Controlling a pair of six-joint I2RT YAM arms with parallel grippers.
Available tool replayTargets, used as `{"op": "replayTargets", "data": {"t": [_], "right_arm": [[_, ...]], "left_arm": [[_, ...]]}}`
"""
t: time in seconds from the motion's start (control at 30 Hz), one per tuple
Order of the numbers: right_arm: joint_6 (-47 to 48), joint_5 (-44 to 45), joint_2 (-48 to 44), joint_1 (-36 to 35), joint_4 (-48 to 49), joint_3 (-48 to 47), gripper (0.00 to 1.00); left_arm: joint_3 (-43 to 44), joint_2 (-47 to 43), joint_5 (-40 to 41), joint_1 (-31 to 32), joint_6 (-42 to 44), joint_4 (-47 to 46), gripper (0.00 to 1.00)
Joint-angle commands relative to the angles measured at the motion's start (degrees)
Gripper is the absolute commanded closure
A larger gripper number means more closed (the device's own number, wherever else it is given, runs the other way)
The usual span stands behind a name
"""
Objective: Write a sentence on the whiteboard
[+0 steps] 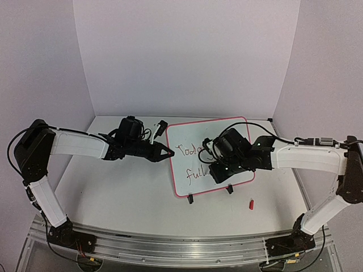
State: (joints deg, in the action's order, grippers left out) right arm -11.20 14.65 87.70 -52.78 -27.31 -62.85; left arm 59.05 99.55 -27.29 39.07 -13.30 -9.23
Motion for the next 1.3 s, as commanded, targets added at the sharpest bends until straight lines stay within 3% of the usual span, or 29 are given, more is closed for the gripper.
{"op": "replayTargets", "data": {"t": [0.0, 0.27, 0.43, 1.27], "right_arm": [[0.26, 3.32, -1.67, 0.27, -0.9, -0.49, 1.0], [-0.31, 0.25, -6.05, 0.29, -0.89, -0.31, 1.0], [-0.32, 2.73, -7.76, 0.63, -1.07, 0.82, 1.0], [-1.27, 0.37, -1.15, 5.44, -1.06, -1.64, 1.0]], "left_arm": [[-1.09, 3.35, 20.57, -1.54, 9.26, 8.82, 1.0], [-1.03, 3.7, 20.33, -1.54, 9.17, 8.44, 1.0], [-0.92, 3.72, 20.43, -1.54, 9.34, 8.53, 1.0], [0.04, 4.49, 20.81, -1.53, 8.97, 8.88, 1.0]]}}
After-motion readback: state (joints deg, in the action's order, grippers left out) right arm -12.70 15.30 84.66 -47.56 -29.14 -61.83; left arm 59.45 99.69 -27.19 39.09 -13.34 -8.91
